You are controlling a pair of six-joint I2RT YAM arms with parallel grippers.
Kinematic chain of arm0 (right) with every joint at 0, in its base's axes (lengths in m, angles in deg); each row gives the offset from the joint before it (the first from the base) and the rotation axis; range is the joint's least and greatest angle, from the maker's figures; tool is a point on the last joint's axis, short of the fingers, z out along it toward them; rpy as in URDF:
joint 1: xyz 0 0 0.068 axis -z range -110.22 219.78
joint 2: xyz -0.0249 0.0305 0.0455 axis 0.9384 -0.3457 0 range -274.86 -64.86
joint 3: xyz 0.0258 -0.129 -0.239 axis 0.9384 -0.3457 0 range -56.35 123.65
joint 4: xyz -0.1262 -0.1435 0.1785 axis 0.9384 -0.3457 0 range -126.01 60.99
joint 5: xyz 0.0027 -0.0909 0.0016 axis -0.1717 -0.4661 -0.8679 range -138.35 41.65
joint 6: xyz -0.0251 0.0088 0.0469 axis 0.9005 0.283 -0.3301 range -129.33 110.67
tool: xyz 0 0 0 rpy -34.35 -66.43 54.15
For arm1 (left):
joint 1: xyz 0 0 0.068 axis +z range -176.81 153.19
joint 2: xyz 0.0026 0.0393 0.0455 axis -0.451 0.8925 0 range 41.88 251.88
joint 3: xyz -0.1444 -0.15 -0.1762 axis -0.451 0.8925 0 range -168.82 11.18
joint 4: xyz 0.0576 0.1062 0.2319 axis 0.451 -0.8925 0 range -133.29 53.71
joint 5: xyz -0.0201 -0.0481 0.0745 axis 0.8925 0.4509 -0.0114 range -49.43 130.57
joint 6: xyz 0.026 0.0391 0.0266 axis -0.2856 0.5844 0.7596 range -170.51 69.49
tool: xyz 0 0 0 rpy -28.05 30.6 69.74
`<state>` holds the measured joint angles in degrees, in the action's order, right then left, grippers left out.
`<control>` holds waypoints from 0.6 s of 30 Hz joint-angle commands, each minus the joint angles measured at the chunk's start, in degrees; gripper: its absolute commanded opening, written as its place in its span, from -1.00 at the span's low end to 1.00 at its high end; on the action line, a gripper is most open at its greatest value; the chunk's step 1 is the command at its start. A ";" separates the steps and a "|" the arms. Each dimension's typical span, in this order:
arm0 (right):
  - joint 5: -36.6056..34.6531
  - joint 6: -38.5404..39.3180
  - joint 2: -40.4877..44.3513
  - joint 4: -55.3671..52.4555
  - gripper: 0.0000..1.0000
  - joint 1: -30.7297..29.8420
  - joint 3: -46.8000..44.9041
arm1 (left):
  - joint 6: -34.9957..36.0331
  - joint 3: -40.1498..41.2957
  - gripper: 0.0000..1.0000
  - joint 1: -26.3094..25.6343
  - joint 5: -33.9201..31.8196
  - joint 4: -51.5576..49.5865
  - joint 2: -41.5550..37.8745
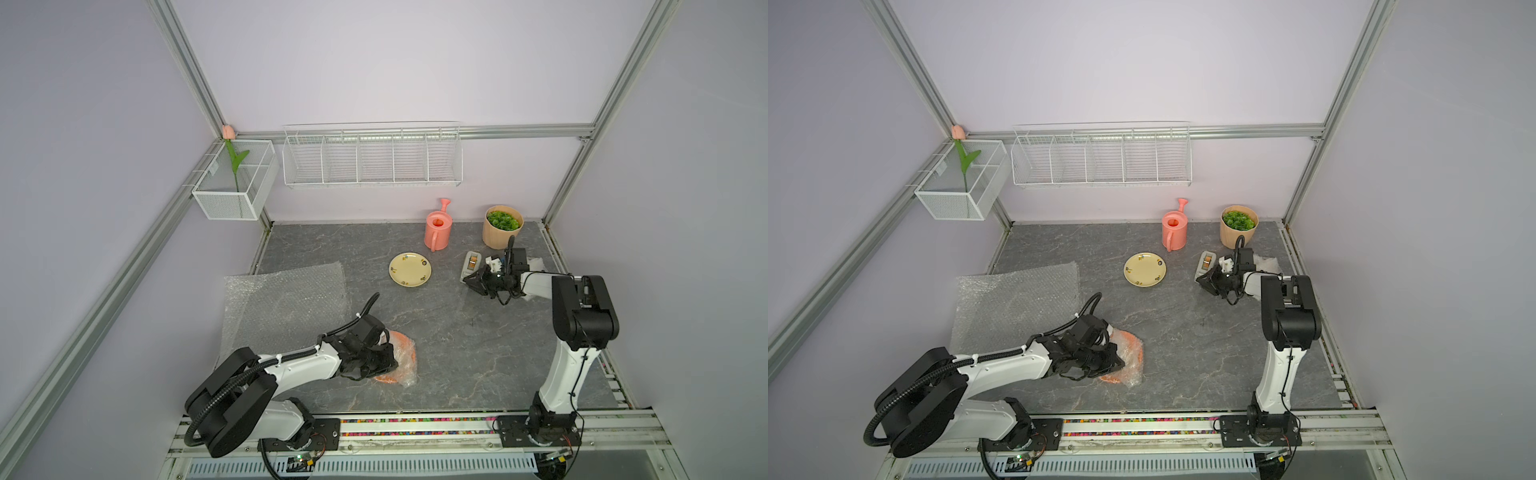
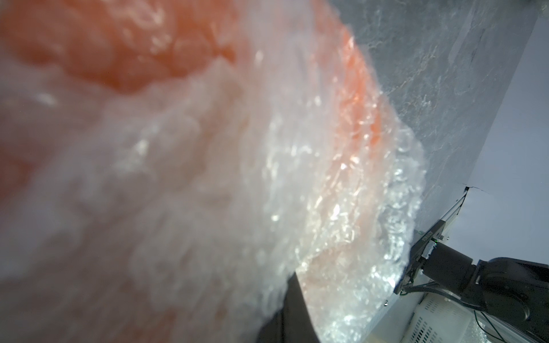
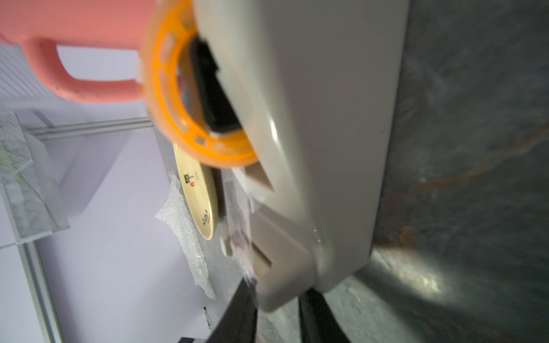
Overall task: Wrap dinner plates in bubble wrap
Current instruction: Tear off the tape using the Tape Cutter.
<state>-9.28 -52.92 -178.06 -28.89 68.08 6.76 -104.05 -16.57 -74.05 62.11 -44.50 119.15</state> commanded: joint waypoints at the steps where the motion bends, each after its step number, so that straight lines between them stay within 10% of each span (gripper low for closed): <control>1: -0.07 0.29 -0.47 0.19 -0.57 0.02 1.46 | -0.52 0.59 -1.00 0.14 -0.91 -3.46 1.90; 18: -11.01 6.58 -1.25 -18.29 -0.87 -0.50 2.35 | -0.50 0.85 -1.00 0.17 -0.75 -2.84 2.03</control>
<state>-15.90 -48.37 -178.74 -40.87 67.84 9.43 -104.05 -16.68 -74.01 62.55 -44.24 119.57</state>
